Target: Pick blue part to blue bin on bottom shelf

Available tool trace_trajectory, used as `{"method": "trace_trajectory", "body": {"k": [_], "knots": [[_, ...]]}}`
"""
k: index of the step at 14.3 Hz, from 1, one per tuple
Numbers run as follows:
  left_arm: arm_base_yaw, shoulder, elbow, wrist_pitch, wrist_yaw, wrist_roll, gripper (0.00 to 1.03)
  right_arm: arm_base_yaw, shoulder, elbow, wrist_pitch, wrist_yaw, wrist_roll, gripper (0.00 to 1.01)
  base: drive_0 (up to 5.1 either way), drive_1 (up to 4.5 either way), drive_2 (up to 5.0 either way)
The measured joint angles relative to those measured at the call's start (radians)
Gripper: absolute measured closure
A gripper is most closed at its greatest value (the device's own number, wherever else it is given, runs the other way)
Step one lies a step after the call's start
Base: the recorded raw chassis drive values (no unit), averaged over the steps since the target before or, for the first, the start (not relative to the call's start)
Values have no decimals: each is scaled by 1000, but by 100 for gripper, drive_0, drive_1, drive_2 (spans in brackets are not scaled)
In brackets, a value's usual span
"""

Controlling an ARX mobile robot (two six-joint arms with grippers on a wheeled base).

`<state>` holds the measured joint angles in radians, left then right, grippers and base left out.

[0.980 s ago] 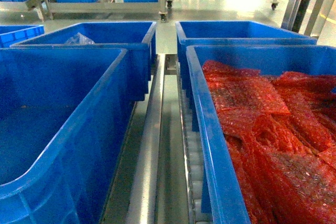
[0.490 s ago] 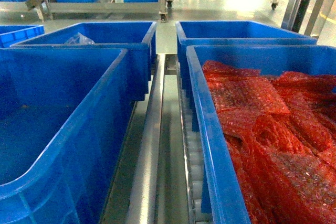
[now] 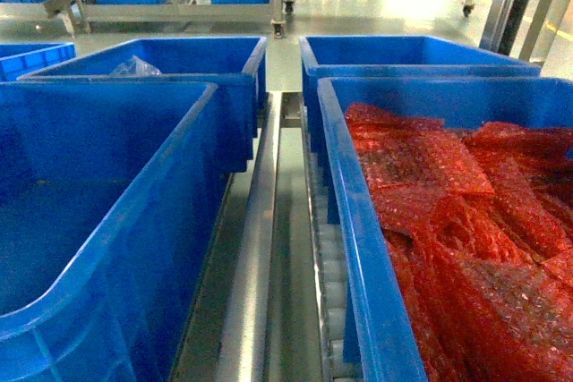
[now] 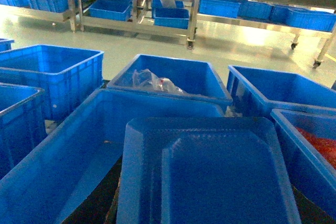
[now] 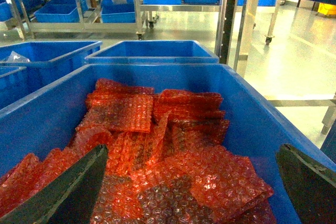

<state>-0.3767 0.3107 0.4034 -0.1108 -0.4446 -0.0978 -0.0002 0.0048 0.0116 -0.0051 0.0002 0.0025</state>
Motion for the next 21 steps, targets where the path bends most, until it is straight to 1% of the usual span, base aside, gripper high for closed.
{"method": "trace_trajectory", "body": {"k": [4, 5, 6, 7, 8, 9, 10, 11, 12, 13, 15, 16, 17, 18, 19, 20, 21], "knots": [[0, 0, 0, 0, 0, 0, 60, 0, 0, 0, 0, 0, 0, 3, 0, 0, 0], [-41, 14, -9, 61, -123, 30, 60, 0, 0, 0, 0, 0, 0, 3, 0, 0, 0], [-99, 28, -8, 85, -248, 63, 60, 0, 0, 0, 0, 0, 0, 3, 0, 0, 0], [-129, 34, -16, 76, -402, 100, 60, 0, 0, 0, 0, 0, 0, 3, 0, 0, 0], [-154, 41, -17, 86, -496, 108, 60, 0, 0, 0, 0, 0, 0, 3, 0, 0, 0], [-175, 44, -17, 92, -502, 110, 60, 0, 0, 0, 0, 0, 0, 3, 0, 0, 0], [-163, 72, -17, 126, -460, 106, 60, 0, 0, 0, 0, 0, 0, 3, 0, 0, 0], [-108, 138, -17, 194, -403, 102, 60, 0, 0, 0, 0, 0, 0, 3, 0, 0, 0], [-33, 249, -16, 278, -317, 91, 60, 0, 0, 0, 0, 0, 0, 3, 0, 0, 0], [17, 357, -11, 353, -236, 76, 60, 0, 0, 0, 0, 0, 0, 3, 0, 0, 0], [95, 583, 32, 459, -66, 24, 60, 0, 0, 0, 0, 0, 0, 3, 0, 0, 0], [135, 694, 79, 403, 33, -37, 60, 0, 0, 0, 0, 0, 0, 3, 0, 0, 0], [154, 778, 89, 405, 78, -114, 50, 0, 0, 0, 0, 0, 0, 3, 0, 0, 0], [158, 771, 90, 411, 80, -171, 29, 0, 0, 0, 0, 0, 0, 3, 0, 0, 0], [158, 760, 97, 416, 80, -185, 17, 0, 0, 0, 0, 0, 0, 3, 0, 0, 0], [166, 771, 75, 518, 121, -163, 10, 0, 0, 0, 0, 0, 0, 3, 0, 0, 0], [204, 752, -29, 740, 247, -59, 26, 0, 0, 0, -1, 0, 0, 3, 0, 0, 0]]}}
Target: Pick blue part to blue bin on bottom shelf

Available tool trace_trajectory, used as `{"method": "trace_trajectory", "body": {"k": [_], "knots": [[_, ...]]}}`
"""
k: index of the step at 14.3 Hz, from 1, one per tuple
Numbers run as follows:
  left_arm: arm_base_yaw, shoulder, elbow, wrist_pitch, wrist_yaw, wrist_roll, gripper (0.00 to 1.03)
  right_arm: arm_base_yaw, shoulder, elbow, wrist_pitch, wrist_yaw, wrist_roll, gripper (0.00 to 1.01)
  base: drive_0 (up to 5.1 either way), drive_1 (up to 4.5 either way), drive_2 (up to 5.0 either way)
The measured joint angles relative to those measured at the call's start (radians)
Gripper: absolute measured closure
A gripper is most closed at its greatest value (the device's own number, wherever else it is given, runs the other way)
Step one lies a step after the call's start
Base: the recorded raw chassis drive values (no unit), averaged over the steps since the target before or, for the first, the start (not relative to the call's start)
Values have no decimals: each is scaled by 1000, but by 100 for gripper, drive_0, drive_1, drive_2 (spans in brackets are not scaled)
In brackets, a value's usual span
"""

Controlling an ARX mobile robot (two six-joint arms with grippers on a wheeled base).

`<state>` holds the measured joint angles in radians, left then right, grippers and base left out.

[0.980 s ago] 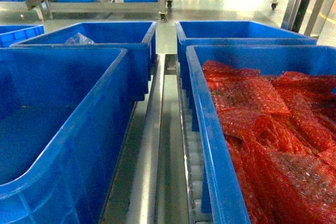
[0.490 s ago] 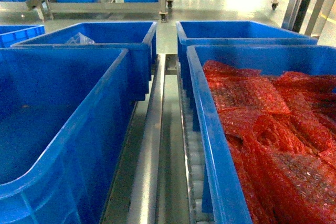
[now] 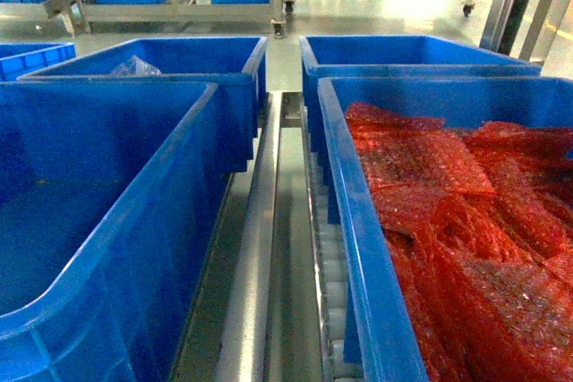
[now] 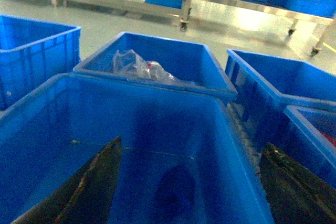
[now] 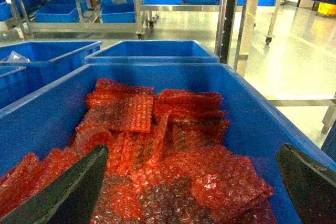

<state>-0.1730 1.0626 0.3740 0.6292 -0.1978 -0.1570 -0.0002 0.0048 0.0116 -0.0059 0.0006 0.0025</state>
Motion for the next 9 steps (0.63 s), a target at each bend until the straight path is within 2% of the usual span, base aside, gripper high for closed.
{"method": "trace_trajectory", "body": {"k": [1, 2, 4, 6, 7, 8, 9], "knots": [[19, -48, -72, 65, 38, 73, 38, 0, 0, 0, 1, 0, 0, 3, 0, 0, 0], [39, -95, -112, 74, 61, 112, 52, 0, 0, 0, 0, 0, 0, 3, 0, 0, 0], [67, -171, -180, 61, 89, 137, 76, 0, 0, 0, 1, 0, 0, 3, 0, 0, 0], [93, -253, -234, 29, 116, 139, 102, 0, 0, 0, 1, 0, 0, 3, 0, 0, 0], [151, -296, -255, 10, 184, 140, 101, 0, 0, 0, 1, 0, 0, 3, 0, 0, 0], [179, -332, -269, -9, 183, 139, 101, 0, 0, 0, 1, 0, 0, 3, 0, 0, 0], [175, -369, -285, -33, 195, 140, 101, 0, 0, 0, 1, -1, 0, 3, 0, 0, 0]]}}
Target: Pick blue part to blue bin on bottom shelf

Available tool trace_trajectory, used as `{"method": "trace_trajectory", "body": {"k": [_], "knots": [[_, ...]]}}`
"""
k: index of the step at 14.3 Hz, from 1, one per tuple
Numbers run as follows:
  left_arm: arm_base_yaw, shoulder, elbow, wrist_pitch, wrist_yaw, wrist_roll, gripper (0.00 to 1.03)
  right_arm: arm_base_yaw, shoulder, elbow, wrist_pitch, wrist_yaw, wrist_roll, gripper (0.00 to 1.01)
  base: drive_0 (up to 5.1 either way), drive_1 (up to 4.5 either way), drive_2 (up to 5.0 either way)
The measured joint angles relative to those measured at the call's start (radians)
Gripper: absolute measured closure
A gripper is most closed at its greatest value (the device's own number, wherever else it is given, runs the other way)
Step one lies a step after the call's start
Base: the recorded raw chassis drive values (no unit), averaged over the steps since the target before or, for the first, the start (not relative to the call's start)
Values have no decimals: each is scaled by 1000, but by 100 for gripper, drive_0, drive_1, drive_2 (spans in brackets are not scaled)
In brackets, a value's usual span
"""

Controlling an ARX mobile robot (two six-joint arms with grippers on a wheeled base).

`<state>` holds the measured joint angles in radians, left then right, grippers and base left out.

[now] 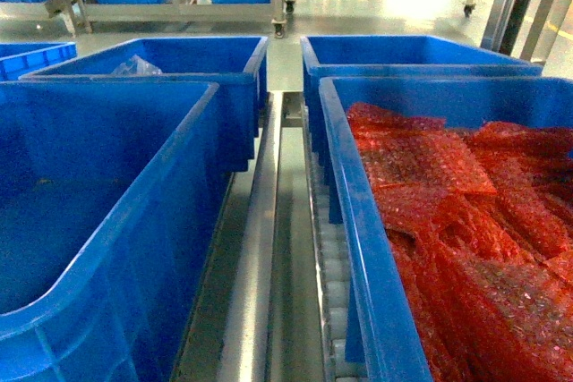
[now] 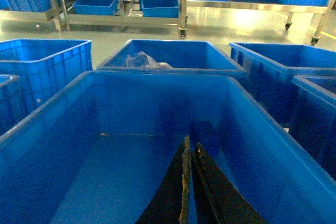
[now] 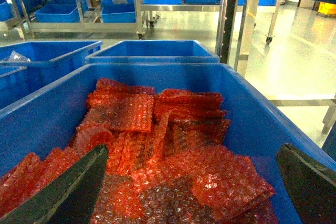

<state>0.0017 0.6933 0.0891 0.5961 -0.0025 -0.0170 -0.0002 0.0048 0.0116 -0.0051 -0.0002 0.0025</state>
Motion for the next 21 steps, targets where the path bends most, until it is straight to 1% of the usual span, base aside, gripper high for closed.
{"method": "trace_trajectory", "body": {"k": [4, 5, 7, 11, 18, 19, 20, 21], "knots": [[-3, -153, -45, -104, 2, 0, 101, 0, 0, 0, 0, 0, 0, 3, 0, 0, 0], [-3, -165, -77, -64, 2, 0, 101, 0, 0, 0, 0, 0, 0, 3, 0, 0, 0], [-3, -239, -78, -152, 2, 0, 101, 0, 0, 0, 0, 0, 0, 3, 0, 0, 0], [-3, -382, -78, -284, 2, 0, 101, 0, 0, 0, 0, 0, 0, 3, 0, 0, 0], [-3, -529, -78, -436, 2, 0, 101, 0, 0, 0, 0, 0, 0, 3, 0, 0, 0], [-3, -647, -77, -605, 5, 0, 101, 0, 0, 0, 0, 1, 1, 3, 0, 0, 0], [-3, -685, -76, -580, 3, 1, 101, 0, 0, 0, 0, 0, 0, 3, 0, 0, 0], [-3, -686, -77, -605, 2, 1, 101, 0, 0, 0, -3, 2, 0, 3, 0, 0, 0]]}}
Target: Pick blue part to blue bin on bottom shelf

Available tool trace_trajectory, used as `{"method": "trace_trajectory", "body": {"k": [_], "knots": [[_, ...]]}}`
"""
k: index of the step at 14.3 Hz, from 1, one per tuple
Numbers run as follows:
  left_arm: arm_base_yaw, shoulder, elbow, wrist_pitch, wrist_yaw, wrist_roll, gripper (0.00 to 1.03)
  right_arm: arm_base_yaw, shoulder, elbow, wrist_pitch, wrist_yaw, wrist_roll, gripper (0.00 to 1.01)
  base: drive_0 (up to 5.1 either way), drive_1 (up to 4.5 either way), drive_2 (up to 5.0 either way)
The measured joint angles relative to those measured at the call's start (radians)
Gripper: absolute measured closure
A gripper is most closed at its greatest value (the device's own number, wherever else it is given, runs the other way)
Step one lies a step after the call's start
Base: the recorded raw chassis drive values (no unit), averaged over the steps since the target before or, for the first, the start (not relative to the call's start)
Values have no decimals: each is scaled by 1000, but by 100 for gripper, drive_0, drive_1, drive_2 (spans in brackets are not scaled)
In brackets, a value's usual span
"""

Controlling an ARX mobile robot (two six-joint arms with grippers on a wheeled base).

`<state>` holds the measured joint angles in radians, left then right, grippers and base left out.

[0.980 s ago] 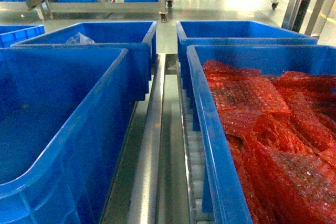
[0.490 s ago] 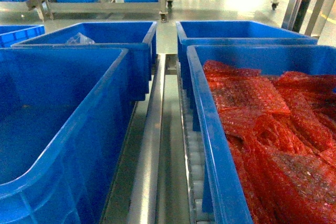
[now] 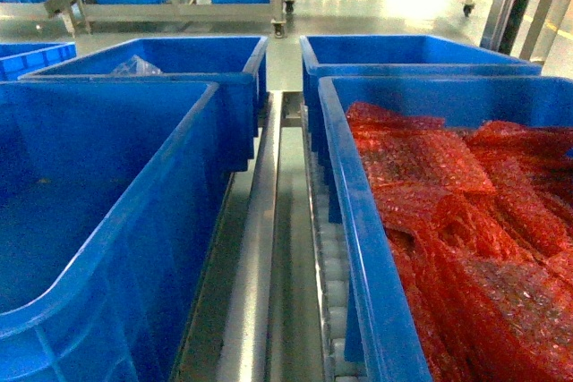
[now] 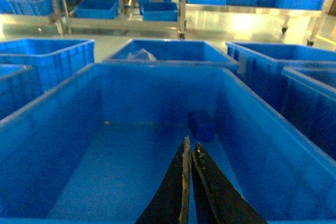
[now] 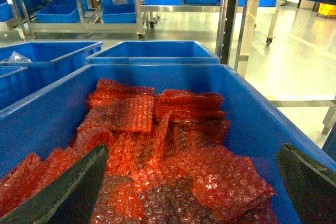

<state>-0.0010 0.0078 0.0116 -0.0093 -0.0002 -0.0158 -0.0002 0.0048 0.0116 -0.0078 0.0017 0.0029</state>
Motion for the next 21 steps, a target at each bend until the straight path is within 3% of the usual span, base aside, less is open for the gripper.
{"method": "trace_trajectory", "body": {"k": [2, 3, 9, 10, 21], "knots": [[0, 0, 0, 7, 0, 1, 101, 0, 0, 0, 2, -2, 0, 3, 0, 0, 0], [0, 0, 0, 5, 0, 1, 92, 0, 0, 0, 3, -2, 0, 3, 0, 0, 0], [0, 0, 0, 5, 0, 1, 12, 0, 0, 0, 3, -2, 0, 3, 0, 0, 0], [0, 0, 0, 5, 0, 2, 3, 0, 0, 0, 3, -2, 0, 3, 0, 0, 0], [0, 0, 0, 5, 0, 2, 5, 0, 0, 0, 3, -2, 0, 3, 0, 0, 0]]}}
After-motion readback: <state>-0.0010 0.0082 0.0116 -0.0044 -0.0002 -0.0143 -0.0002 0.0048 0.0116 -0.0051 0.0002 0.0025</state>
